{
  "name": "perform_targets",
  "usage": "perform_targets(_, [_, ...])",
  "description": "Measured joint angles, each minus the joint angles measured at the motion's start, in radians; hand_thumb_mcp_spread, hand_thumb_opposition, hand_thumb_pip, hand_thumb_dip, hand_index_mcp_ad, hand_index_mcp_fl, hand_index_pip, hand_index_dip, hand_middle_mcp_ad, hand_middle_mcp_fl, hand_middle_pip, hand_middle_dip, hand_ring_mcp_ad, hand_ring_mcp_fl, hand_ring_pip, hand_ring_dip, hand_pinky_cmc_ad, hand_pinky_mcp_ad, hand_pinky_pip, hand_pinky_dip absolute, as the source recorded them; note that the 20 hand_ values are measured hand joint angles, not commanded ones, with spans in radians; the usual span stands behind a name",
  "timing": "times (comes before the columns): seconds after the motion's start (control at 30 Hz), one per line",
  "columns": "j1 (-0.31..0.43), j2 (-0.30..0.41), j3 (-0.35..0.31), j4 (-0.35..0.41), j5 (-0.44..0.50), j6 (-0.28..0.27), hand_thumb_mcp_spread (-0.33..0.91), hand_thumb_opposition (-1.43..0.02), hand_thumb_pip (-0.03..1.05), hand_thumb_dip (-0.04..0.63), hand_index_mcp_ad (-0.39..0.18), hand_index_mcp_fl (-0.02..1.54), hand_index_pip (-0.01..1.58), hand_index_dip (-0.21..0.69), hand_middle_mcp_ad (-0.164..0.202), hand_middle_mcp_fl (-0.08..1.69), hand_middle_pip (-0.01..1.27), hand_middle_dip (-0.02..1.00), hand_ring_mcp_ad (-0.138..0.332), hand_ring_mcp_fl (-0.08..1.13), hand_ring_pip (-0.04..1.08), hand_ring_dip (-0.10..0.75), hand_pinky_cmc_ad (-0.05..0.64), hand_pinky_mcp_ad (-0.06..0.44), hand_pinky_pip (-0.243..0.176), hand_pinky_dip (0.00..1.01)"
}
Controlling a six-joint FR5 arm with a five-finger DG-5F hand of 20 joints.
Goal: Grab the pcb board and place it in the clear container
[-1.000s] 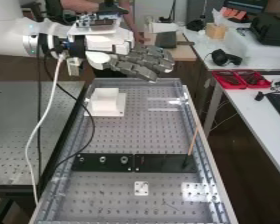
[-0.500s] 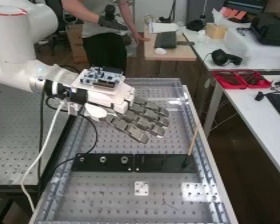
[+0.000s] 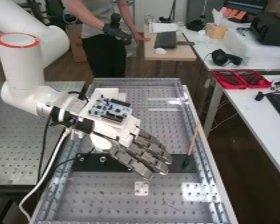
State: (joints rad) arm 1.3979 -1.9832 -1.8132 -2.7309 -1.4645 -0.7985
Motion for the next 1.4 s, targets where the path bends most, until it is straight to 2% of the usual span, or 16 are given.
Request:
perform_targets(0.27, [-0.028, -0.055, 0.051, -0.012, -0.035, -0.031, 0.49, -0.74, 0.40, 0.140, -0.108, 0.36, 0.58, 0.119, 0.093, 0.03, 0.14, 0.14, 0.176, 0.00, 0.08, 0.016, 0.305, 0.178, -0.106, 0.21])
perform_targets(0.3, [-0.032, -0.060, 0.055, -0.010, -0.040, -0.034, 0.50, -0.74, 0.40, 0.148, -0.117, 0.38, 0.61, 0.119, 0.093, 0.03, 0.14, 0.14, 0.162, 0.00, 0.08, 0.016, 0.304, 0.183, -0.105, 0.20])
perform_targets(0.37, [-0.035, -0.067, 0.060, -0.007, -0.046, -0.038, 0.51, -0.74, 0.39, 0.152, -0.113, 0.38, 0.66, 0.119, 0.079, 0.03, 0.14, 0.14, 0.159, 0.00, 0.08, 0.017, 0.307, 0.182, -0.105, 0.20])
perform_targets(0.47, [-0.040, -0.079, 0.069, -0.005, -0.053, -0.037, 0.51, -0.76, 0.37, 0.148, -0.119, 0.38, 0.74, 0.119, 0.080, 0.03, 0.14, 0.14, 0.164, 0.00, 0.07, 0.021, 0.304, 0.164, -0.101, 0.19])
perform_targets(0.63, [-0.041, -0.095, 0.082, -0.005, -0.067, -0.034, 0.54, -0.77, 0.35, 0.147, -0.126, 0.35, 0.90, 0.113, 0.073, 0.04, 0.14, 0.16, 0.148, 0.01, 0.09, 0.030, 0.304, 0.164, -0.089, 0.20])
perform_targets(0.7, [-0.040, -0.101, 0.087, -0.005, -0.069, -0.030, 0.54, -0.77, 0.34, 0.147, -0.126, 0.30, 0.97, 0.129, 0.075, 0.04, 0.14, 0.15, 0.145, 0.00, 0.09, 0.030, 0.304, 0.162, -0.089, 0.20])
perform_targets(0.77, [-0.039, -0.106, 0.089, -0.002, -0.069, -0.019, 0.55, -0.77, 0.34, 0.152, -0.122, 0.27, 1.07, 0.159, 0.059, 0.04, 0.14, 0.16, 0.131, 0.00, 0.09, 0.030, 0.304, 0.164, -0.089, 0.20])
perform_targets(1.0, [-0.032, -0.112, 0.084, 0.025, -0.061, 0.022, 0.60, -0.79, 0.34, 0.157, -0.127, 0.19, 1.34, 0.262, 0.059, 0.04, 0.14, 0.16, 0.117, 0.00, 0.09, 0.030, 0.304, 0.164, -0.089, 0.20])
perform_targets(1.07, [-0.028, -0.112, 0.080, 0.036, -0.058, 0.035, 0.61, -0.80, 0.34, 0.164, -0.127, 0.17, 1.38, 0.283, 0.056, 0.04, 0.14, 0.17, 0.101, 0.00, 0.09, 0.030, 0.304, 0.166, -0.089, 0.20])
perform_targets(1.4, [-0.016, -0.117, 0.070, 0.056, -0.043, 0.067, 0.62, -0.80, 0.34, 0.190, -0.126, 0.16, 1.46, 0.349, 0.058, 0.04, 0.14, 0.17, 0.101, 0.00, 0.09, 0.030, 0.307, 0.164, -0.075, 0.20])
